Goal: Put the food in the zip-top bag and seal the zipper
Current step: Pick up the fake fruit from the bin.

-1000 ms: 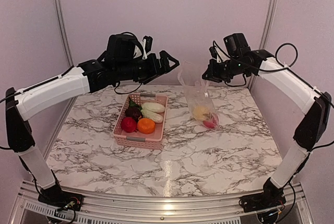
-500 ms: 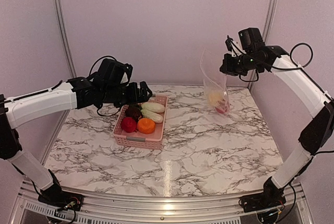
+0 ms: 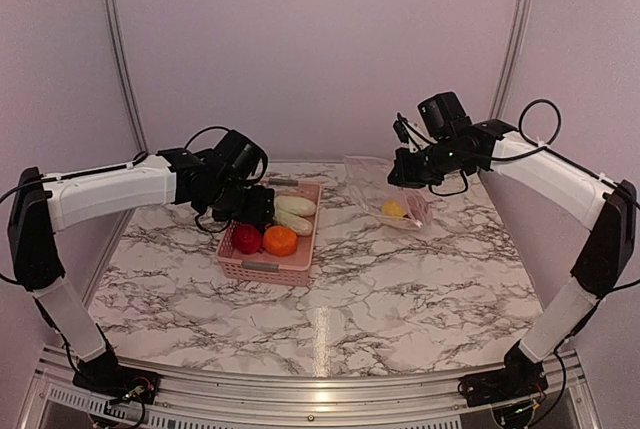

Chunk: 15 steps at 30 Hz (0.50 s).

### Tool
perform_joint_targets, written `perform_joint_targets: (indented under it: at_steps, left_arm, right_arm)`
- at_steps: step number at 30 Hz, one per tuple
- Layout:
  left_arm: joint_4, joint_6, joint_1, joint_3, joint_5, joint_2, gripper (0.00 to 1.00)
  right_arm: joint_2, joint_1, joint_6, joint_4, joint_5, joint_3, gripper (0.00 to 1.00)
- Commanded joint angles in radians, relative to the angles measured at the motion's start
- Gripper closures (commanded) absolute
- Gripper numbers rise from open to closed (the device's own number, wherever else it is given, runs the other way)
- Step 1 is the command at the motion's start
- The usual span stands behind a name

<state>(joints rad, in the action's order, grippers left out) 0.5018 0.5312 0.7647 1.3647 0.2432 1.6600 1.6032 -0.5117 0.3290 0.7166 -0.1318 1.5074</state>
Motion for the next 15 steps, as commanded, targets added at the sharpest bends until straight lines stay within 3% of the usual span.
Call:
perform_joint_targets:
  at_steps: [1, 7, 15]
  left_arm:
    - [0.180, -0.018, -0.004, 0.070, 0.036, 0.085, 0.23]
    - [0.271, -0.026, -0.005, 0.140, 0.097, 0.176, 0.28]
    - [0.359, -0.074, -0.005, 0.239, 0.174, 0.305, 0.27]
  right_arm:
    - [-0.002, -0.011, 0.018, -0.036, -0.015, 0.013, 1.00]
    - [-0.010, -0.010, 0.012, -0.024, -0.015, 0.012, 1.00]
    - [-0.034, -0.011, 0.022, -0.037, -0.019, -0.021, 1.00]
